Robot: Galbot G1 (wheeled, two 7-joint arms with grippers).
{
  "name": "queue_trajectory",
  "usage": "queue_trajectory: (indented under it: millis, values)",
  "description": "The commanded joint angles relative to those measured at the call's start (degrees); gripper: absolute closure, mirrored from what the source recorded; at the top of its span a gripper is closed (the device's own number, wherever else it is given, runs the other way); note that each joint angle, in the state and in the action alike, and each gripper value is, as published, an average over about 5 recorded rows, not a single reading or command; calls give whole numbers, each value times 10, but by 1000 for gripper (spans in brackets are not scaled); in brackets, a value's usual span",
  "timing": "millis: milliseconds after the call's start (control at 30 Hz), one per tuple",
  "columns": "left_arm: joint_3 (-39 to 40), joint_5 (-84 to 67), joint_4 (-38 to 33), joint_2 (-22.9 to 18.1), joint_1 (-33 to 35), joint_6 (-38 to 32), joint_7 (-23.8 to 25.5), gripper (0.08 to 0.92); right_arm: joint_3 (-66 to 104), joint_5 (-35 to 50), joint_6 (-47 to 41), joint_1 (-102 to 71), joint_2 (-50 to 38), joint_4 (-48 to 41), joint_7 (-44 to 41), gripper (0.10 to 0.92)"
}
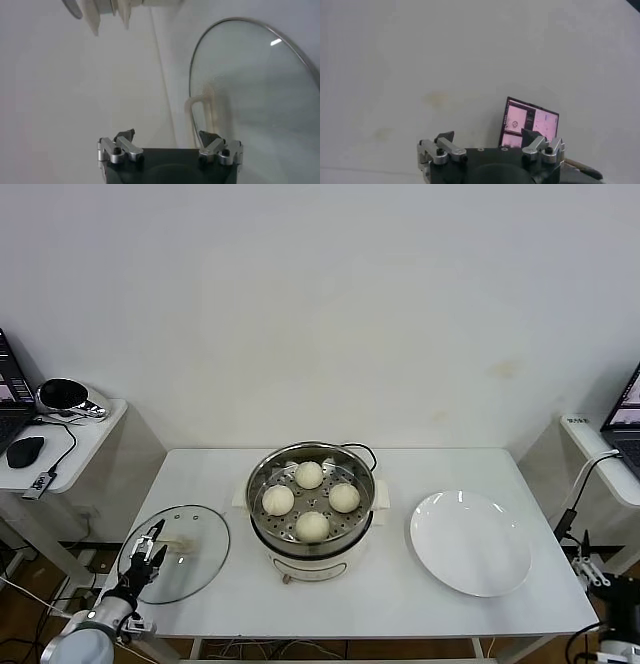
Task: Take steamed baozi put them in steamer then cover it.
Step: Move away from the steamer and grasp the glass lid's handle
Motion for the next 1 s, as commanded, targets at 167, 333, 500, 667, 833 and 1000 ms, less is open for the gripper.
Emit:
queue_trajectory:
  millis: [167,333,500,667,833,1000]
  values:
    - [31,-12,50,-6,-63,-5,-3,177,11,1,3,-5,1,-2,0,203]
    - [31,-18,64,-11,-75,-6,-7,177,12,2,3,-6,-1,-3,-1,203]
    - [35,-31,92,-14,-88,-10,-9,177,11,2,4,-5,-2,-6,-1,203]
    - [36,-34,126,-21,-100,-16,-16,177,12,2,4,-5,-5,-8,-2,203]
    - [34,-37,147,-25,-107,-23,-24,177,12,2,4,-5,-6,-9,-2,203]
    - [33,-41,148,-26,-108,-25,-25,260,13,3,3,-5,-7,-9,-2,203]
